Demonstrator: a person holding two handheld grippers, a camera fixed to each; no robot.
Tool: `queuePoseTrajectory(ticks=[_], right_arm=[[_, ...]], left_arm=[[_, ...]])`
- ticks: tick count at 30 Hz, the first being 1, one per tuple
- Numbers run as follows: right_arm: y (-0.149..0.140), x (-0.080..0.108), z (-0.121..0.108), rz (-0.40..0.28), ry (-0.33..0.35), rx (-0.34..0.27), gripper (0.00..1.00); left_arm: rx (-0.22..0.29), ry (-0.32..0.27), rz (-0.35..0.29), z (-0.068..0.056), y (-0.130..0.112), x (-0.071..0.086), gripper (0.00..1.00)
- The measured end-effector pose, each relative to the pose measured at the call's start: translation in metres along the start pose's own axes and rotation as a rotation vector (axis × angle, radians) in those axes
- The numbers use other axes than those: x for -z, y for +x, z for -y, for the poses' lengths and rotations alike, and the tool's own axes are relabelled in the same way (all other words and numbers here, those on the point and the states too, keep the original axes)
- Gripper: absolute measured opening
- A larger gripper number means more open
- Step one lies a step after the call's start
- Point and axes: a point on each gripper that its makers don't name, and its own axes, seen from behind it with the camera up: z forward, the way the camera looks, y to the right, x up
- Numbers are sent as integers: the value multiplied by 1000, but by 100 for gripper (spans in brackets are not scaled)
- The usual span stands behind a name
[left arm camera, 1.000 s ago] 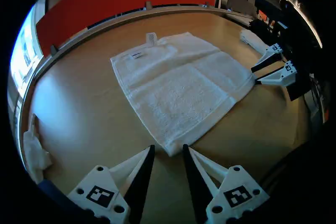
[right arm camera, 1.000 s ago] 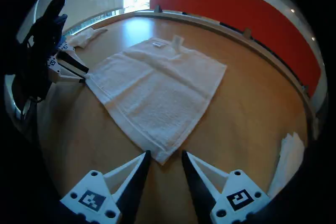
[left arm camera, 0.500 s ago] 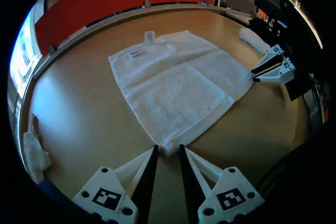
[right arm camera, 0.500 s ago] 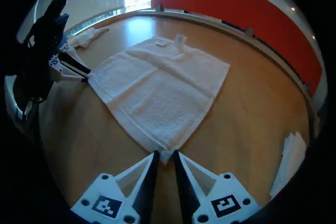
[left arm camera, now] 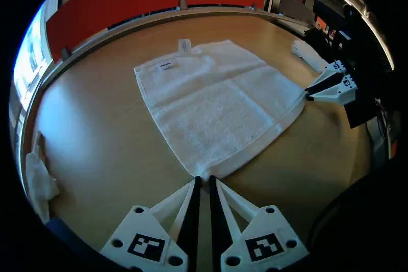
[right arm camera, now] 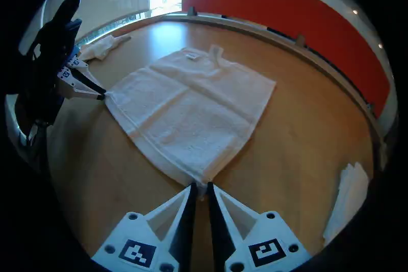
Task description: Fold towel
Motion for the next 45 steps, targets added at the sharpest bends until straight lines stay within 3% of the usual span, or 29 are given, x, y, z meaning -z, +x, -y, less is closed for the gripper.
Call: queuePoseTrajectory(ticks=[8, 17, 38, 45], right_arm=[[14, 14, -5, -31, -11, -8, 16], [33, 39, -6, -53, -20, 23, 16], [70, 97, 1, -75, -14, 69, 16], [74, 111, 4, -76, -5, 63, 16]], left_arm=[[43, 5, -35, 0, 17, 15, 12], [77, 10, -61, -1, 34, 38, 12], [168, 2, -84, -17, 62, 98, 12], [163, -4, -82, -20, 67, 110, 12]])
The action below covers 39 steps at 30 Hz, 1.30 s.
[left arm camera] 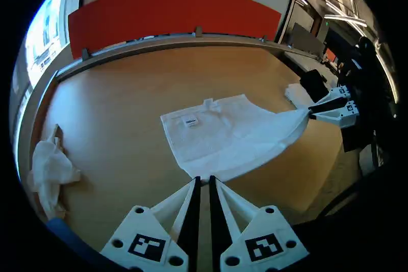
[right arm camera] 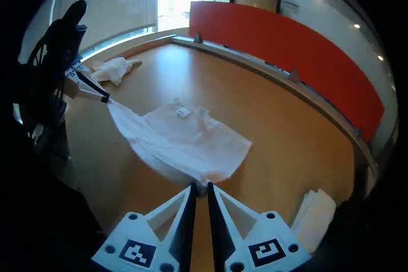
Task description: Fold towel
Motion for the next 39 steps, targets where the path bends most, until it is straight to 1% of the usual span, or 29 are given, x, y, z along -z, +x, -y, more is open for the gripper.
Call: queuePoseTrajectory(ticks=[6, 11, 18, 24, 32, 39], right_arm=[[0, 8, 3, 7, 5, 6, 16], [-3, 7, 3, 16, 9, 2, 16], [-3, 4, 2, 25, 8, 2, 16], [-1, -4, -5, 39, 1, 3, 16], [2, -19, -20, 59, -11, -3, 16], [6, -34, -34, 72, -19, 5, 16]], left_arm=[[-9, -2, 2, -3, 2, 5, 12], [1, -8, 2, -4, 2, 5, 12], [3, -4, -3, -2, 5, 1, 12], [13, 0, -14, 1, 11, -6, 12], [19, 10, -34, 10, 24, -21, 12], [33, 18, -48, 18, 35, -36, 12]])
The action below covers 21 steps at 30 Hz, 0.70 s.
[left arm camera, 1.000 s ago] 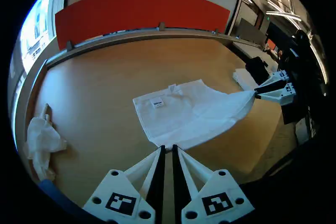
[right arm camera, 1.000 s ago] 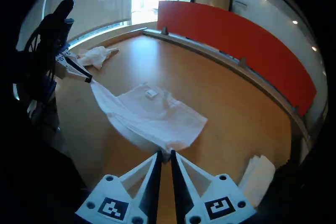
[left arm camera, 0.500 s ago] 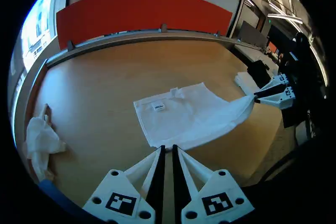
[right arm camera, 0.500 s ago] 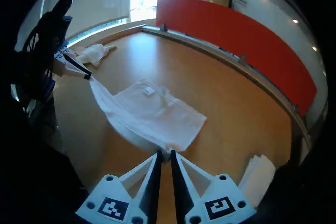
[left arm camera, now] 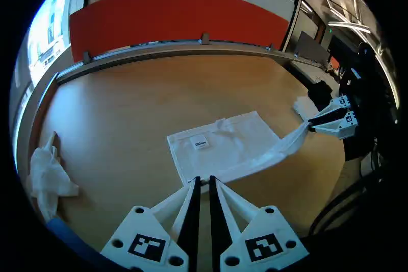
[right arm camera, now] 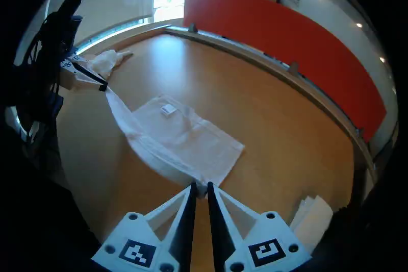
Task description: Fold towel
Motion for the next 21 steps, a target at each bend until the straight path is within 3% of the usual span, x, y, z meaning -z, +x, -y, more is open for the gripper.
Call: queuePoseTrajectory(ticks=[21], right_arm=[[4, -50, -37, 56, -9, -15, 16]], left_arm=[[-16, 8, 11, 23, 16, -57, 12]])
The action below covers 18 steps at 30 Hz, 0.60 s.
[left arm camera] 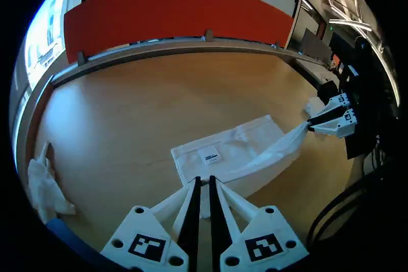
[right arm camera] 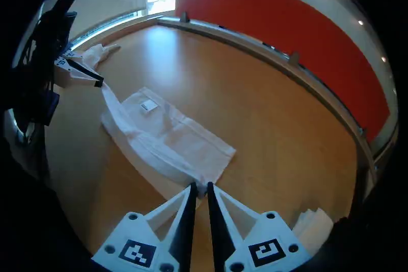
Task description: Fold towel
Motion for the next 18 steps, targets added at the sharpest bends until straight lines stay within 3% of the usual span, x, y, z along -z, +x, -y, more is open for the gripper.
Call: queuePoseTrajectory(ticks=[8, 18], right_arm=[[-4, -22, -9, 18, 6, -43, 16], [-10, -42, -14, 34, -5, -60, 17]], left_arm=[[7, 4, 21, 8, -5, -27, 12], [18, 13, 42, 15, -12, -48, 12]])
